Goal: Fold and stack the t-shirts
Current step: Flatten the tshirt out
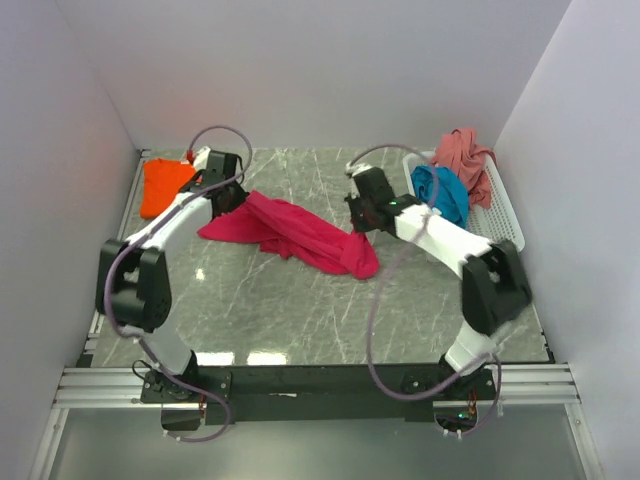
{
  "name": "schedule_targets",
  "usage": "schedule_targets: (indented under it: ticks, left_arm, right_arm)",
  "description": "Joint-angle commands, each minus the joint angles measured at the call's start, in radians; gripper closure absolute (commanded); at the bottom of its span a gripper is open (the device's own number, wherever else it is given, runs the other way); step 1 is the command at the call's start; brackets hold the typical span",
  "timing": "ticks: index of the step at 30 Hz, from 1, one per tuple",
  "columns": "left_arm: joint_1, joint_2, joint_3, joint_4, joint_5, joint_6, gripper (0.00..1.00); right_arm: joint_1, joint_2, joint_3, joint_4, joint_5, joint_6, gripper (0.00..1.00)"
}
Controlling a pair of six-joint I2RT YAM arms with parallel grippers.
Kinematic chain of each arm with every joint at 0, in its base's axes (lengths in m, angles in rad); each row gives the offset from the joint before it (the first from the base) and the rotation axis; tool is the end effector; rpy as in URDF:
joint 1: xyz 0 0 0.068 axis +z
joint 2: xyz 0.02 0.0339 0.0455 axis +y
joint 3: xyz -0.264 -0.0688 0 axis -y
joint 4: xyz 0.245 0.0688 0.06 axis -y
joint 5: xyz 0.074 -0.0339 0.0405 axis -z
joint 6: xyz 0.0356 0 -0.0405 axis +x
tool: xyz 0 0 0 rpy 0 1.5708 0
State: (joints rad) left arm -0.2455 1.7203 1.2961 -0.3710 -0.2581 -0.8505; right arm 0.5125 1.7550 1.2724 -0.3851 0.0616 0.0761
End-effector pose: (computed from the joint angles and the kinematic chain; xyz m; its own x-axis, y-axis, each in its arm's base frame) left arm 0.3739 -0.0843 0.2510 -0.5032 -0.6231 -0.5988 -0.4799 0.7777 -0.4060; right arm 0.3358 0.1864 0.2289 -0.6975 -0.3054 -0.6483 -0.4029 0.9153 0.0023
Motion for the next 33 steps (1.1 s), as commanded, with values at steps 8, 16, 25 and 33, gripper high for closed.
schedule_targets:
  ticks: [8, 16, 25, 33]
  left_arm:
    - [-0.015, -0.534, 0.012, 0.009, -0.202, 0.040, 0.99]
    - [-0.015, -0.856, 0.201, -0.043, -0.238, 0.139, 0.99]
    - [-0.015, -0.964, 0.410, -0.092, -0.081, 0.203, 0.99]
    - [-0.015, -0.915, 0.430, -0.098, -0.062, 0.215, 0.99]
  right_arm:
    - [-0.002, -0.593, 0.016, 0.017, 0.274, 0.087, 1.00]
    - [-0.002, -0.851, 0.287, -0.061, 0.206, 0.059, 1.00]
    - [-0.002, -0.925, 0.603, -0.192, 0.071, 0.031, 1.00]
    - [-0.002, -0.815, 0.749, -0.226, 0.214, -0.042, 1.00]
